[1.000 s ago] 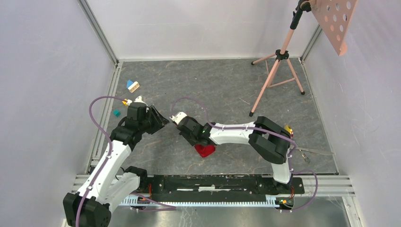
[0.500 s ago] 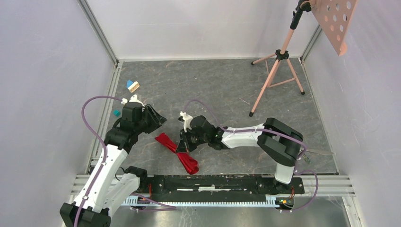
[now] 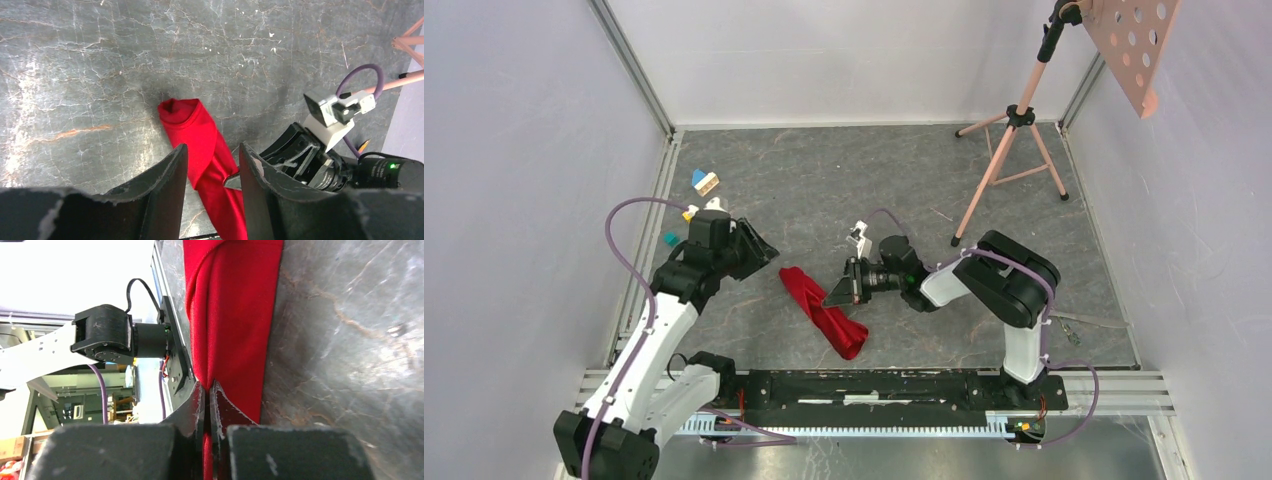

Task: Fold the napkin into a case and place the utensils inside
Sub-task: Turn over the smaller rectangle-folded napkin at the center of the board.

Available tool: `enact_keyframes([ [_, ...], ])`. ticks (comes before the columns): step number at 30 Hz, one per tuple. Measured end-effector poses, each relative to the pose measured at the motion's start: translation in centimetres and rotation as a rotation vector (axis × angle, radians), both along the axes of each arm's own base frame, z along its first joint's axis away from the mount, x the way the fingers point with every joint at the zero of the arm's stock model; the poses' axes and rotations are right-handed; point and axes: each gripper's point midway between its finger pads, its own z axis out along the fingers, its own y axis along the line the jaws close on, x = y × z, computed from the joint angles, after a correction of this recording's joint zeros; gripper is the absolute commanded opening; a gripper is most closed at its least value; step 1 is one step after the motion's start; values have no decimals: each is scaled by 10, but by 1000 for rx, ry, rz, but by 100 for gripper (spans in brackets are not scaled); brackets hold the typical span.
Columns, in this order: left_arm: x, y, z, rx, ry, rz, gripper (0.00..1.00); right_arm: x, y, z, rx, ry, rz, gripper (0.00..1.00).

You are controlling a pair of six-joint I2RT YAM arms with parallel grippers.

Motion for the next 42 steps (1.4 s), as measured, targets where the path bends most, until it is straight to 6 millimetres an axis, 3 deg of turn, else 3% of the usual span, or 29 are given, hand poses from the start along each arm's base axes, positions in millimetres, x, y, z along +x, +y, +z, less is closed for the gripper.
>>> enact_keyframes([
  [8,7,-27,-23,-64,108,-114,56,31,-35,-17,0,-9,34,51],
  [13,10,-54,-35,-137,155,-223,51,74,-62,-26,-143,-129,19,58],
  [15,12,-63,-35,-165,148,-257,48,85,-70,-13,-216,-223,9,59],
  [17,14,-69,-38,-183,144,-275,44,84,-71,10,-252,-325,23,59],
  [19,16,-72,-43,-199,152,-281,43,71,-67,34,-254,-412,55,58],
  [22,17,-75,-54,-215,172,-283,43,33,-50,57,-222,-499,135,51],
  [26,19,-76,-69,-220,203,-275,42,-37,-30,47,-203,-500,291,39],
  [28,22,-77,-73,-220,205,-275,41,-59,-31,35,-217,-474,337,33],
  [33,32,-81,-86,-220,218,-275,39,-75,-36,9,-269,-417,368,31],
  [42,44,-81,-109,-202,257,-257,37,-92,-41,-18,-343,-402,412,31],
])
